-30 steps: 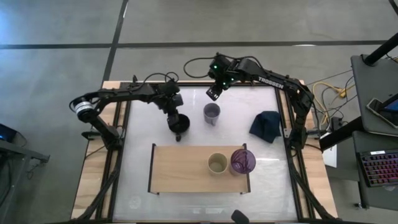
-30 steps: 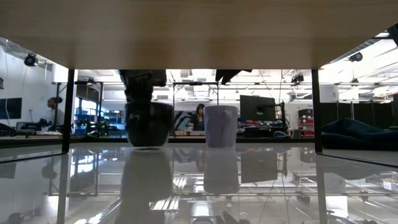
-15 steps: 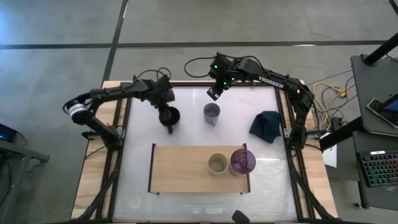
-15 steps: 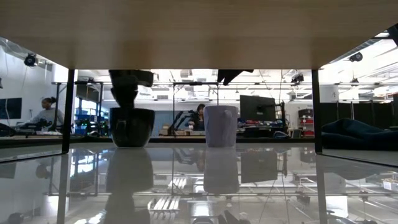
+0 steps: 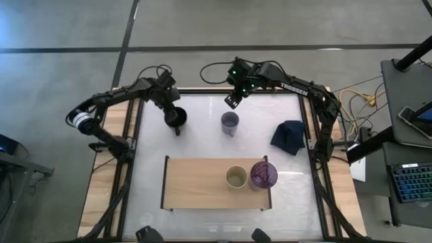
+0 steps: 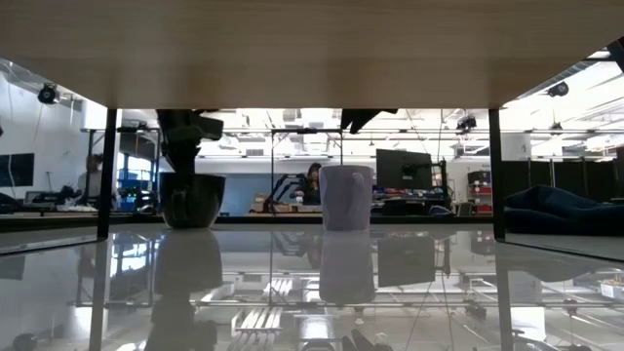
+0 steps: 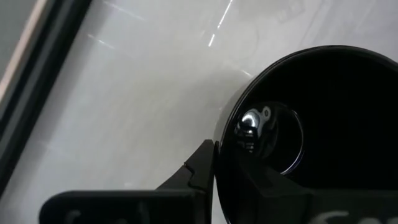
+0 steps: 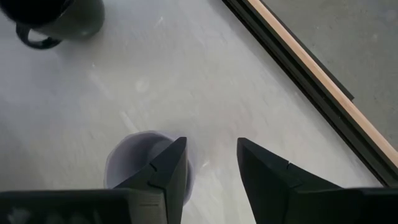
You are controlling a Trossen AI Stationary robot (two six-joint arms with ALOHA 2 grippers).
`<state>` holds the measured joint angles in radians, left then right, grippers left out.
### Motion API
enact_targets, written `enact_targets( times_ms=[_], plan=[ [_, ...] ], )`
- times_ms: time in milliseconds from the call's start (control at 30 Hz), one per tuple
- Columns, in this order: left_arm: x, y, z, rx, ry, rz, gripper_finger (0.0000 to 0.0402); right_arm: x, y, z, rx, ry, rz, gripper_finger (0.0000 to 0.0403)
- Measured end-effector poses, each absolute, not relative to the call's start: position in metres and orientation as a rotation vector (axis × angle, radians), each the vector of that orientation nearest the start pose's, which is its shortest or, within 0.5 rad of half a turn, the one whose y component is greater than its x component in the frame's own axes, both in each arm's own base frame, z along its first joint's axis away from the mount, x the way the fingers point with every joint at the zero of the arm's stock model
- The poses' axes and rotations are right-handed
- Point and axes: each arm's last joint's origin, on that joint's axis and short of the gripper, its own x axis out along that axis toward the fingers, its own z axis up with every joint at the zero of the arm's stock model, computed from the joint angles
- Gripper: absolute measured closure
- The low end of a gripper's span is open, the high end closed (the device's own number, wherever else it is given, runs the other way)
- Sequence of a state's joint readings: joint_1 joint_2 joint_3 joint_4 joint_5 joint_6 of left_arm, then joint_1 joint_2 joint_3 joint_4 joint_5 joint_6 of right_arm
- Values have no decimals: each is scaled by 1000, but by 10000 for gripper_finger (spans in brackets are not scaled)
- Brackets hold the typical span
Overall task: Stack small to large cups/mugs on shelf
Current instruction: Move the black mug to the top left of the table
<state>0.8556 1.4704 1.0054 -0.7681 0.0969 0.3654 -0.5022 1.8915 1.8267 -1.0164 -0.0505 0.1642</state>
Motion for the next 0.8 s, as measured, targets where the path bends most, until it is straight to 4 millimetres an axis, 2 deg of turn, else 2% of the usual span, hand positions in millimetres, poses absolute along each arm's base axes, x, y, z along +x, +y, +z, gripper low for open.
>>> enact_targets(
  times_ms=[233, 367, 567, 800],
  plan=[
    [158, 221, 218, -299, 1189, 459, 389, 346, -189, 311, 467, 1043, -502, 266],
    [156, 222, 218, -311, 1184, 460, 389, 341, -185, 308, 503, 1114, -514, 264],
    [156, 221, 219, -312, 1179, 456, 388, 340, -185, 308, 511, 1116, -519, 245],
    [155, 220, 231, -278, 1133, 479, 343, 339, -184, 308, 518, 1130, -514, 224]
  ],
)
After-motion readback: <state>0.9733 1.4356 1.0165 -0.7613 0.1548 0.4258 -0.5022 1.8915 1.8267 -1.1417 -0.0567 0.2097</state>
